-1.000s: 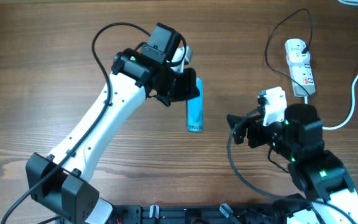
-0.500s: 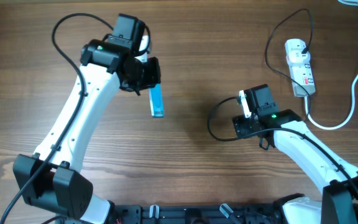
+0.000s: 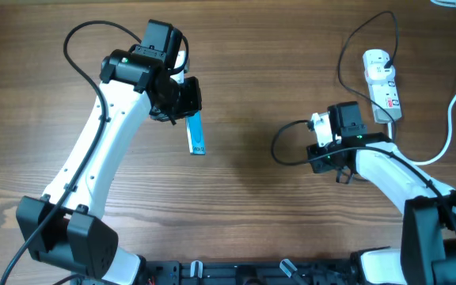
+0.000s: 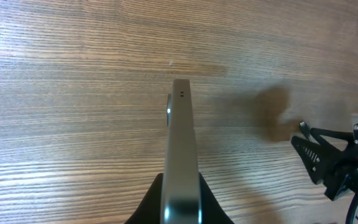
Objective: Plug charger to phone and switch on socket
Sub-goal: 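Move the right gripper to the black cable and grasp its USB-C plug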
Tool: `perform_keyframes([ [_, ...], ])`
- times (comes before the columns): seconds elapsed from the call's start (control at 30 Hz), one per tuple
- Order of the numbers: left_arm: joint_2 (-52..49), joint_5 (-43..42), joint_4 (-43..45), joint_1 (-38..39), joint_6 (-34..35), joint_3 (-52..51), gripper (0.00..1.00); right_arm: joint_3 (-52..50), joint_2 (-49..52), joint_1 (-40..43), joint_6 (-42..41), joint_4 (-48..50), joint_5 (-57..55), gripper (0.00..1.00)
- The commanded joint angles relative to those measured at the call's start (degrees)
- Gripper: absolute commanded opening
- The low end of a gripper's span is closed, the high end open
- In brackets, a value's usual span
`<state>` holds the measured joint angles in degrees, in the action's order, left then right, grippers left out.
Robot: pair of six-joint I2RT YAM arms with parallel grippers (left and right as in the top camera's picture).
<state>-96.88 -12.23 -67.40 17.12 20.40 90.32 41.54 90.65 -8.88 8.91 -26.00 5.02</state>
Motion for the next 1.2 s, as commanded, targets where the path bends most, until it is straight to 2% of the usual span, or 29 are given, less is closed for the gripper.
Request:
perform_keyframes([
  [0.0, 1.0, -0.3, -1.0, -0.2, -0.5, 0.7, 0.04, -1.9, 7.0, 0.0, 0.4, 0.0, 1.0, 0.37],
  [0.07, 1.0, -0.3, -1.3, -0.2, -0.5, 0.7, 0.04, -1.9, 9.1, 0.0, 0.3, -0.3, 0.4, 0.25],
  [0.23, 1.0, -0.3, -1.2, -0.2, -0.5, 0.7, 0.04, -1.8, 9.2, 0.0, 0.1, 0.0, 1.9, 0.18],
  [0.3, 1.0, -0.3, -0.8, -0.2, -0.5, 0.7, 0.04, -1.7, 9.2, 0.0, 0.1, 2.8, 6.8, 0.16],
  [0.4, 1.0, -0.3, -0.7, -0.2, 0.0, 0.7, 0.04, -1.6, 9.2, 0.0, -0.7, 12.9, 21.4, 0.07],
  [0.43, 1.0, -0.3, -0.8, -0.2, 0.1, 0.7, 0.04, -1.6, 9.2, 0.0, -2.7, 15.2, 22.3, 0.07],
  [0.47, 1.0, -0.3, -0.8, -0.2, 1.7, 0.7, 0.04, -1.6, 9.2, 0.0, -6.4, 19.5, 22.2, 0.13],
  [0.5, 1.0, -0.4, -0.8, -0.2, 2.6, 0.7, 0.04, -1.6, 9.2, 0.0, -8.6, 21.5, 22.2, 0.24],
  [0.53, 1.0, -0.3, -0.8, -0.2, 2.6, 0.7, 0.04, -1.6, 9.2, 0.0, -10.4, 22.6, 22.3, 0.30],
  [0.57, 1.0, -0.3, -0.8, -0.2, 2.6, 0.7, 0.04, -1.6, 9.2, 0.0, -10.6, 22.8, 22.3, 0.41],
  [0.6, 1.0, -0.3, -0.8, -0.2, 2.6, 0.7, 0.04, -1.4, 9.2, 0.0, -10.6, 22.6, 22.3, 0.45],
  [0.67, 1.0, -0.3, -0.8, -0.2, 2.6, 0.7, 0.04, -1.0, 8.3, 0.0, -10.6, 22.3, 22.5, 0.59],
  [0.7, 1.0, -0.3, -0.8, -0.2, 2.6, 0.7, 0.04, -0.7, 6.8, 0.0, -10.4, 22.3, 22.4, 0.76],
  [0.73, 1.0, -0.3, -0.8, -0.2, 2.6, 0.7, 0.04, -0.5, 5.3, 0.0, -10.4, 22.3, 22.4, 0.98],
  [0.9, 1.0, -1.9, -0.8, -0.2, 4.3, 0.7, 0.04, 0.6, -17.1, 0.0, -10.6, 17.6, 19.1, 1.00],
  [1.0, 1.0, -3.6, -0.8, -0.2, 4.3, 0.7, 0.04, 0.5, -34.1, 0.0, -15.7, 2.7, 15.1, 1.00],
  [1.07, 1.0, -3.8, -0.4, -0.2, 4.5, 0.7, 0.04, 0.3, -40.1, 0.0, -17.5, -6.5, 15.1, 1.00],
  [1.17, 1.0, -3.8, -0.6, -0.2, 4.5, 0.7, 0.04, 0.2, -39.5, 0.0, -16.1, -8.2, 15.3, 1.00],
])
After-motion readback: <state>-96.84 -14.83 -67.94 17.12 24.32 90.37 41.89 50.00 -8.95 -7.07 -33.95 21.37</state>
